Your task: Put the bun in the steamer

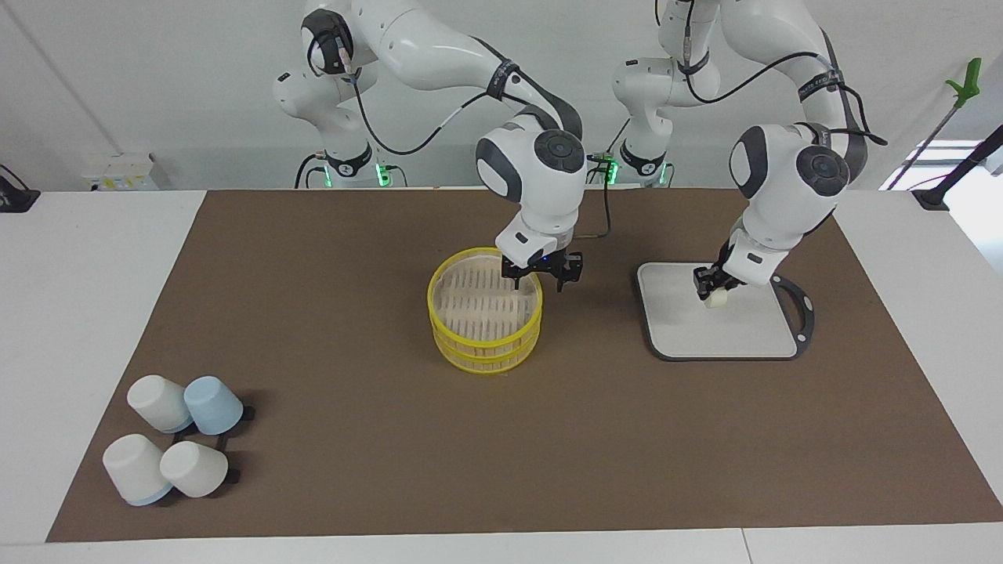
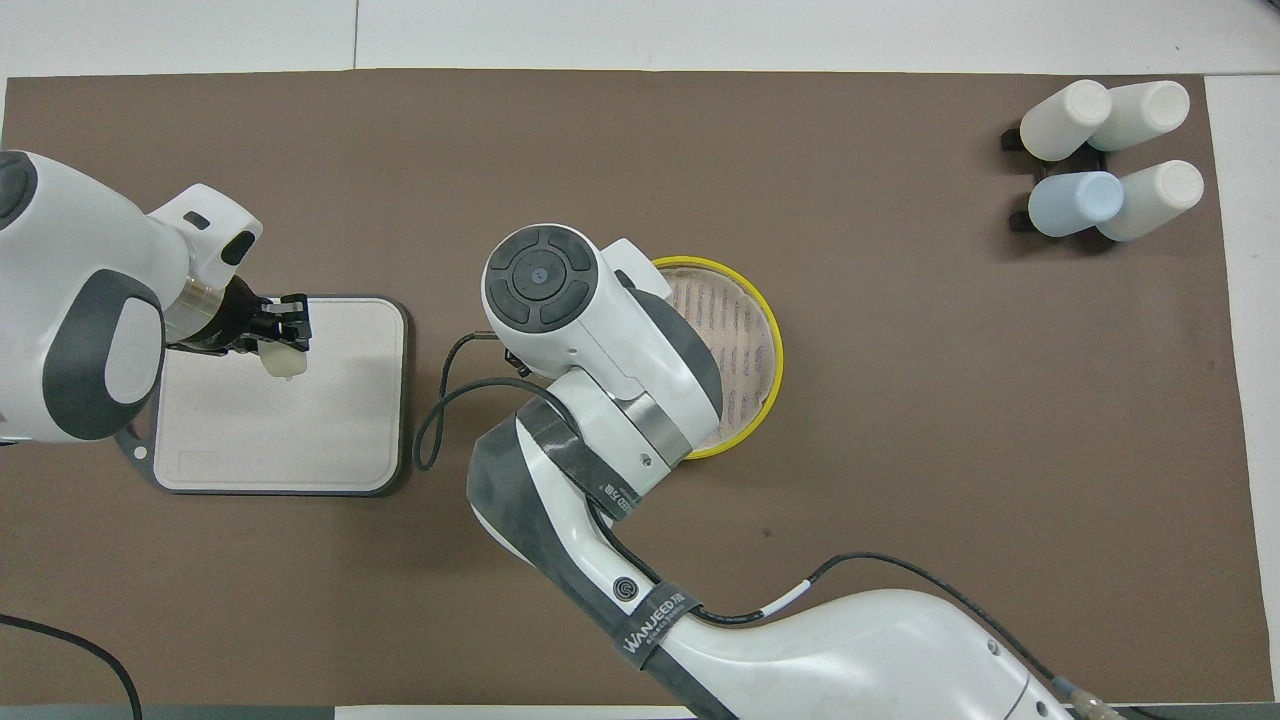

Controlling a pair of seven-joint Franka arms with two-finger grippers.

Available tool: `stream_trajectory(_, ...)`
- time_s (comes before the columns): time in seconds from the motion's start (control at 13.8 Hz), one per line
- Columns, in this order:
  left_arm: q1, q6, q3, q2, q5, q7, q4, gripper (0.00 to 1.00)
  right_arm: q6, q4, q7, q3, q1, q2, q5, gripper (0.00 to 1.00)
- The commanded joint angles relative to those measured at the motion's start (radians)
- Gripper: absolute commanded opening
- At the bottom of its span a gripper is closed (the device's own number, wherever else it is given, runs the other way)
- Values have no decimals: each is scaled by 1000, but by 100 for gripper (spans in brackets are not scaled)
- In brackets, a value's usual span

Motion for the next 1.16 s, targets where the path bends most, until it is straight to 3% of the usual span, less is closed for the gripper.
stream_trajectory(0.0,-15,-55,12,6,-20,-23,47,38,36,-57,25,-1,9,-29,9,52)
stream_trajectory(0.07,-15,-55,12,6,-33,-25,48,38,30,-52,52,-3,11,-29,9,19)
stream_trajectory(0.15,-15,-54,12,6,-34,-25,48,38,27,-49,67,-3,11,-29,7,3)
stream_trajectory(0.58,-15,-52,12,6,-37,-28,49,38,-45,23,58,-1,-12,-64,12,0)
stream_trajectory(0.8,-18,-71,10,22,-82,-68,101,38,-88,31,-60,-4,-110,-149,80,0)
stream_trajectory(1.09,-135,-144,12,87,-100,-225,263,38,-165,29,-363,-14,-282,-187,90,0)
